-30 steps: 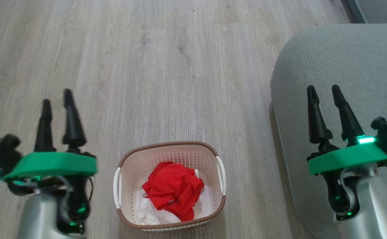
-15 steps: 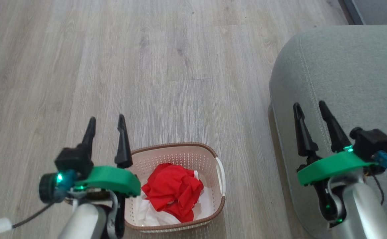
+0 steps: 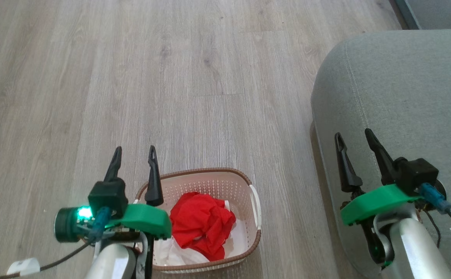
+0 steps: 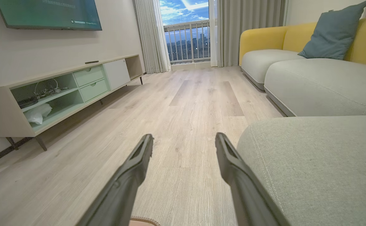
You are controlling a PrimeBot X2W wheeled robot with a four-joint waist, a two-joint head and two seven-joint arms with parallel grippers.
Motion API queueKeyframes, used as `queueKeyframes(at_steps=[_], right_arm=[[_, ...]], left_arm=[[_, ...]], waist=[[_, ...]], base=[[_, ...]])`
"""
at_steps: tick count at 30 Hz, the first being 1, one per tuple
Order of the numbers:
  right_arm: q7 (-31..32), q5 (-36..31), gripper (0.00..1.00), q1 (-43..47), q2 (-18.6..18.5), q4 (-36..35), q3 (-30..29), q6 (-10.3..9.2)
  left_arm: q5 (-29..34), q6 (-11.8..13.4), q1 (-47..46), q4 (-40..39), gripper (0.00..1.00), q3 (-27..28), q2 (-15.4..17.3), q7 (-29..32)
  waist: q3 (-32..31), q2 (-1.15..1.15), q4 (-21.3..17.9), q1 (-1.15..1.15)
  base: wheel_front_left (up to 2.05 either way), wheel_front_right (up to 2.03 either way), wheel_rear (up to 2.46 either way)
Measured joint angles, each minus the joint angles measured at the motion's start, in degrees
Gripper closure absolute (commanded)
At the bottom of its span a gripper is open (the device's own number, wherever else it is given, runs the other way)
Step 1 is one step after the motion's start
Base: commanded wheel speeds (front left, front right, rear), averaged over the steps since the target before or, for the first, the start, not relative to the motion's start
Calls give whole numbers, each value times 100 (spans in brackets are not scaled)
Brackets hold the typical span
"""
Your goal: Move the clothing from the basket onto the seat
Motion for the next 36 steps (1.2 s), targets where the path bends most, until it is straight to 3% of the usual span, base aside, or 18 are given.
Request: queueKeyframes(at_steps=[8,14,20,36], right_arm=[[-130,-509,0,-19,3,102,118,0],[-238,-883,0,-158,4,144,140,0],[-308,-1082,0,-230,4,201,152,0],[-308,-975,0,-231,4,235,157,0]], left_arm=[[424,-398,18,13,0,401,-286,-153],[556,-931,30,152,0,842,-576,-252],[730,-1345,31,313,0,1237,-650,-302],[552,-1533,31,558,0,1229,-672,-302]], waist=[[11,0,3,0],[68,0,16,0],[96,0,30,0],[123,0,7,0]], base=[[0,0,0],[0,0,0],[0,0,0],[0,0,0]])
